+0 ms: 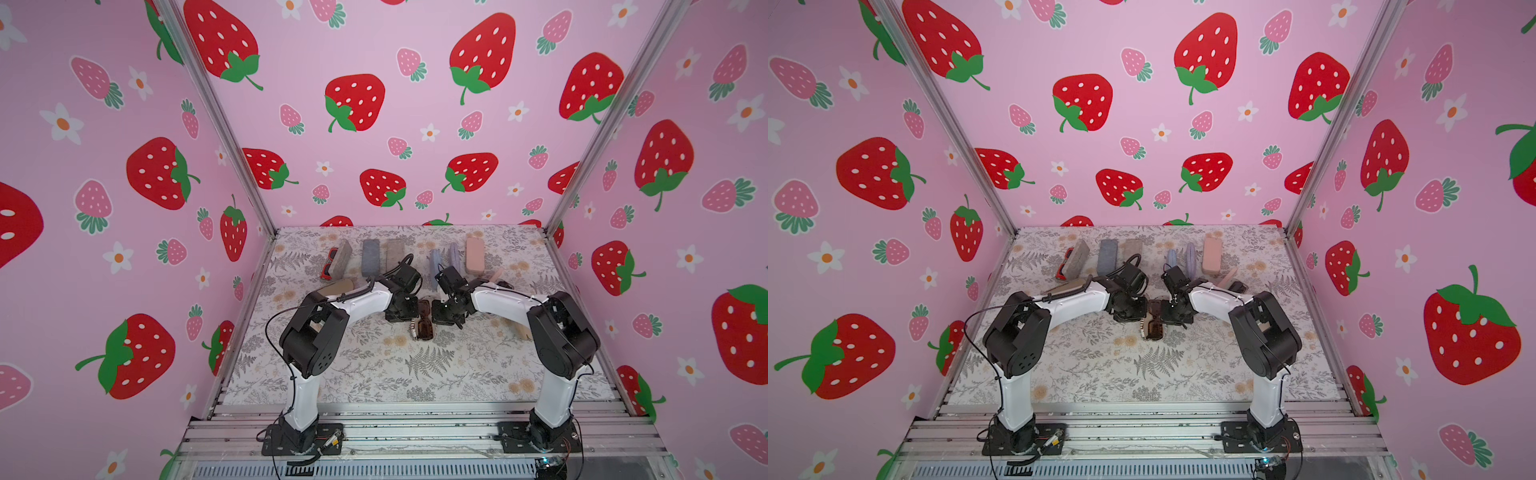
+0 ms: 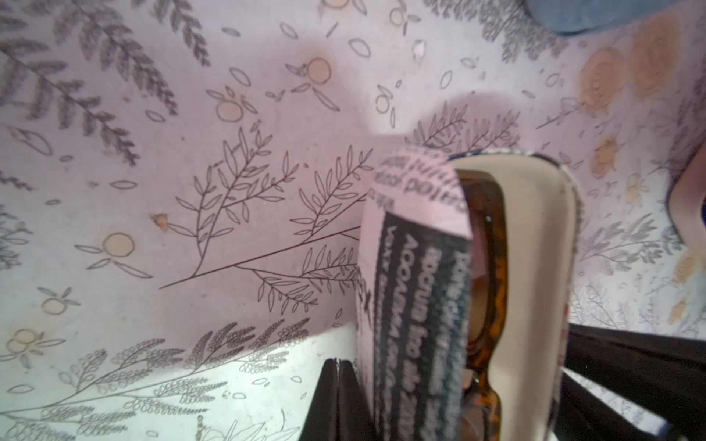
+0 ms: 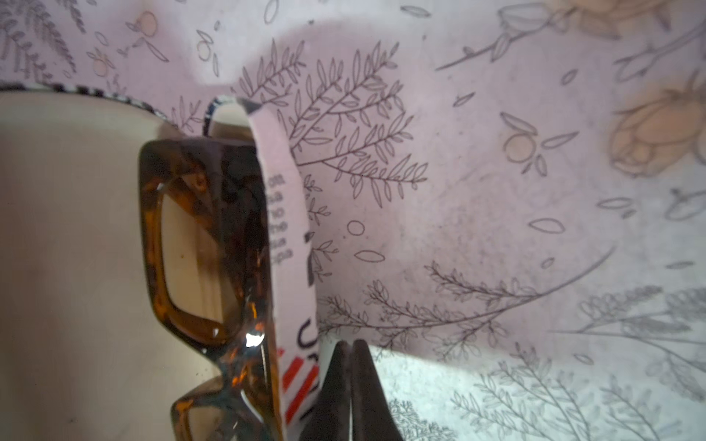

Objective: Close the glasses case
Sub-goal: Close the glasses case at the center of the board.

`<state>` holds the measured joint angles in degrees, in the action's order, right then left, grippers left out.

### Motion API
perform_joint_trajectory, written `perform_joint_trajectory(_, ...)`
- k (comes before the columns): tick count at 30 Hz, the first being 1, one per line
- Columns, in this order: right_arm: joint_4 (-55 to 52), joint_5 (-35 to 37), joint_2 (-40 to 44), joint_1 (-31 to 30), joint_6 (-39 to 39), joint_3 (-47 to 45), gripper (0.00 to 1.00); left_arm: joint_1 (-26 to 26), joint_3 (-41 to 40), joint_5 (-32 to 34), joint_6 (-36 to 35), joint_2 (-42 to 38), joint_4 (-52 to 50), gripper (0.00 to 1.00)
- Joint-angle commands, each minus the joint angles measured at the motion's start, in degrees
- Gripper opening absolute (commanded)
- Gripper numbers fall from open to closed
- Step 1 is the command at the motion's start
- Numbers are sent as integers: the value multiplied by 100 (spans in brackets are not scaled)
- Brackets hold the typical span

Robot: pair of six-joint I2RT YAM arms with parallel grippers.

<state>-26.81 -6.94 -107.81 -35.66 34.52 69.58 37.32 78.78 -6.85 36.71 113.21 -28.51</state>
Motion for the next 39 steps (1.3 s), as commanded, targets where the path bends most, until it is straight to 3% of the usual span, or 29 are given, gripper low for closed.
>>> perform_joint_trajectory(1,-36,-257,-109,-111,-111,212,7,99,290,-14,100,184,-119,0)
perform_joint_trajectory(17,606,-1181,110,-155,-253,129,7,205,453,-2,129,298,-198,0)
perform_joint_trajectory(39,782,-1435,252,-235,-209,140,7,239,540,49,152,290,-243,0)
